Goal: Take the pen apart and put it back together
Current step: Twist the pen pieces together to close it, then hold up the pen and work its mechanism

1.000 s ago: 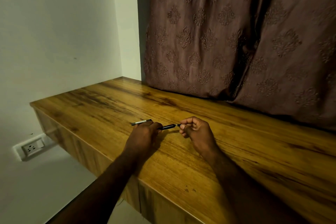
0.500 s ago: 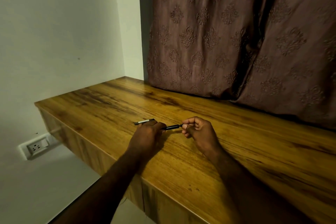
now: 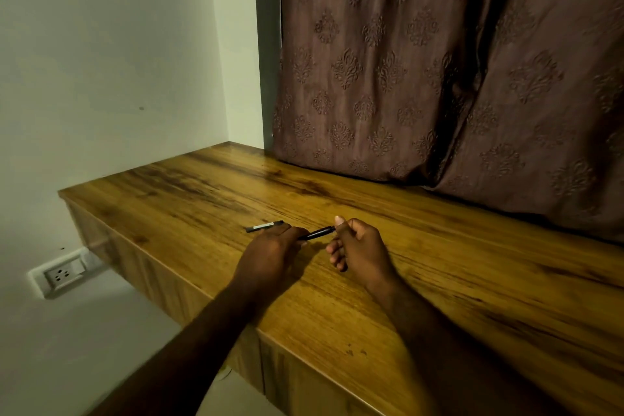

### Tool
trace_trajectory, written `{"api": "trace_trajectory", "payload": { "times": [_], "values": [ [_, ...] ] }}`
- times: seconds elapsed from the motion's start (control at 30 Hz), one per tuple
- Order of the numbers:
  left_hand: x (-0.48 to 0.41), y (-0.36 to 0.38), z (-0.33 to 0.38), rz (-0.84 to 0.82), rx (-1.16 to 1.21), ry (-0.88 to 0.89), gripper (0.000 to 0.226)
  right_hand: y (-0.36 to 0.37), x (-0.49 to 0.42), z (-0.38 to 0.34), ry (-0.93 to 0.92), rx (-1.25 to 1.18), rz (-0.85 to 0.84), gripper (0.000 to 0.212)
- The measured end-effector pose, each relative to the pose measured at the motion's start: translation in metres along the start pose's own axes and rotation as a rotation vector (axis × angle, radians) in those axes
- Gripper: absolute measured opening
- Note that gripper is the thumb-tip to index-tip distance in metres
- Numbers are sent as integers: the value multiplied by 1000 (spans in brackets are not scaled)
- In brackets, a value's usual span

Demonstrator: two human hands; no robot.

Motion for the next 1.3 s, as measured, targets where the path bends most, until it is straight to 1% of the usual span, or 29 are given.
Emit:
{"api": "trace_trajectory", "payload": {
  "times": [0.1,0.17,0.23,0.33,0.4,0.47,0.53,0.57,0.6,0.67,0.73,0.8,0.87,0.93,1.0,1.13,1.23,1.3],
  "values": [
    [1,-1,4,14,-5,27,28,9,4,-4,3,-115,-55,23],
    [2,-1,7,9,-12,57,24,14,7,-6,-14,-143,-82,22],
    [4,-2,7,8,11,37,23,13,7,-7,-26,-176,-42,23],
    [4,-7,5,25,94,-55,19,1,2,-8,-14,-255,70,19],
    [3,-4,2,-29,259,-190,14,-4,-1,-6,12,-302,114,11],
    [4,6,-5,-155,503,-398,13,-5,-3,-6,29,-334,148,7],
    [10,16,-4,-264,807,-591,13,-3,-2,-10,31,-371,159,9],
    [13,20,-1,-293,953,-658,11,-1,-1,-12,36,-401,151,13],
    [15,21,5,-304,1064,-697,9,2,1,-15,45,-448,145,18],
    [17,21,20,-297,1172,-717,6,10,2,-24,64,-556,138,28],
    [18,17,34,-264,1179,-734,6,18,-3,-35,77,-649,180,31],
    [20,15,33,-178,1182,-778,5,22,-16,-46,100,-708,256,37],
    [22,11,24,-63,1227,-842,8,22,-31,-57,113,-752,291,51],
    [21,8,17,15,1201,-881,15,18,-43,-61,101,-796,300,63],
    [20,9,17,32,1210,-896,23,14,-50,-62,81,-844,304,66],
    [15,10,19,27,1207,-910,43,10,-55,-62,37,-908,262,61],
    [13,10,18,21,1220,-936,59,7,-54,-57,26,-895,237,60],
    [12,11,15,8,1169,-941,65,8,-52,-55,25,-880,219,61]
  ]
}}
Point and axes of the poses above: each hand's wrist, its own x-axis away from the middle knuckle, its own y-axis out of the palm, z = x × y, the point moved 4 cm from there along -x, towards the middle knuckle, and after that the axes turned 12 degrees about -y, right-handed, at the moved point
